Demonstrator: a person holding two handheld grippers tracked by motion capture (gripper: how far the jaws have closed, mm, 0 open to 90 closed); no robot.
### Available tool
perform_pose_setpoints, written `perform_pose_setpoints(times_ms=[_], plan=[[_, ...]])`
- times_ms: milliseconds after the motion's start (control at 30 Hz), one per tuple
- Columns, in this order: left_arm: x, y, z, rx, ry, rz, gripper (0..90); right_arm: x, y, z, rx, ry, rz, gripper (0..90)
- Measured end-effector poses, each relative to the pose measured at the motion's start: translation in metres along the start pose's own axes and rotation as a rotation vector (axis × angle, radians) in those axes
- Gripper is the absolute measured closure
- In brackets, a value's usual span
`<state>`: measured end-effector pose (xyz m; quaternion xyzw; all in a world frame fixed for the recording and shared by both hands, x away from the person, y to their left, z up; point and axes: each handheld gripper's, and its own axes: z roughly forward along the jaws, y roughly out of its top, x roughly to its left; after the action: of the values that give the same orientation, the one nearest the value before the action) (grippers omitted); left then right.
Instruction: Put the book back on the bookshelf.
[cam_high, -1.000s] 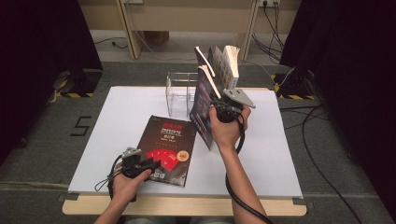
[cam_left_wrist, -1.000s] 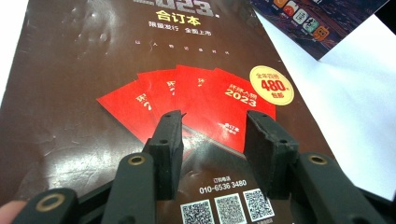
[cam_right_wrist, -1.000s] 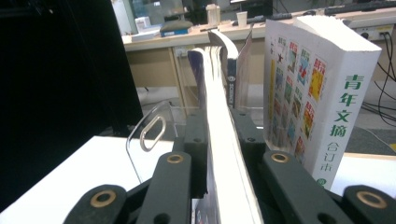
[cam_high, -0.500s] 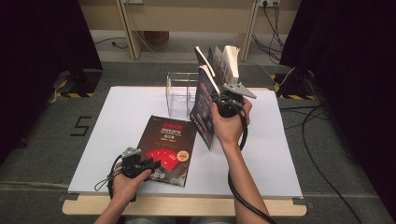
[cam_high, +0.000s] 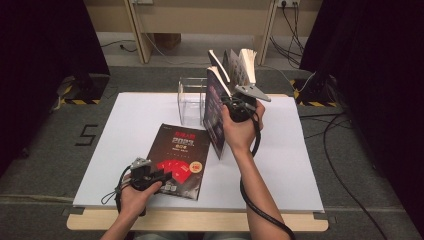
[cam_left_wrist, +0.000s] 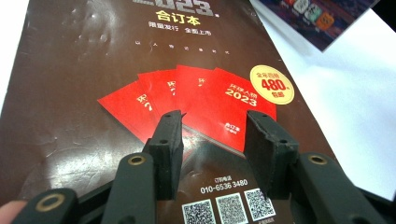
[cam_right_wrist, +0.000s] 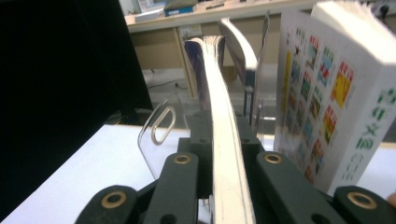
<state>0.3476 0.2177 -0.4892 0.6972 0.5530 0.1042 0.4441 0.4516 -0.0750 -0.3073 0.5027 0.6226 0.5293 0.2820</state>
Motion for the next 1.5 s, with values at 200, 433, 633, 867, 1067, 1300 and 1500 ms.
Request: perform_pose_setpoints(times_ms=[200,433,633,867,1067,1300,1500], plan=[[0.0,0.0,0.0,-0.001,0.001,0.002,56.1,0.003,0.009,0.005,-0.035,-0.016,-0.009,83.1],[0.0,0.0,0.001,0.002,-0.001,0.001,56.2,0.003,0.014,0.014,-0.058,-0.041,-0.004,83.1],[0.0,-0.001,0.001,0.003,0.0,0.003,56.2,0.004,0.018,0.025,-0.063,-0.064,-0.004,83.1],[0.001,0.0,0.0,0.002,0.0,0.001,56.2,0.007,0.02,0.04,-0.059,-0.087,-0.001,83.1],[0.002,0.0,0.0,0.0,-0.001,-0.001,56.2,0.007,0.021,0.048,-0.066,-0.108,-0.004,83.1],[0.002,0.0,0.0,0.001,0.0,0.0,56.2,0.009,0.015,0.045,-0.076,-0.117,-0.004,83.0],[0.002,0.0,0.0,0.003,-0.001,0.001,56.2,0.008,0.006,0.047,-0.072,-0.133,-0.01,83.0]])
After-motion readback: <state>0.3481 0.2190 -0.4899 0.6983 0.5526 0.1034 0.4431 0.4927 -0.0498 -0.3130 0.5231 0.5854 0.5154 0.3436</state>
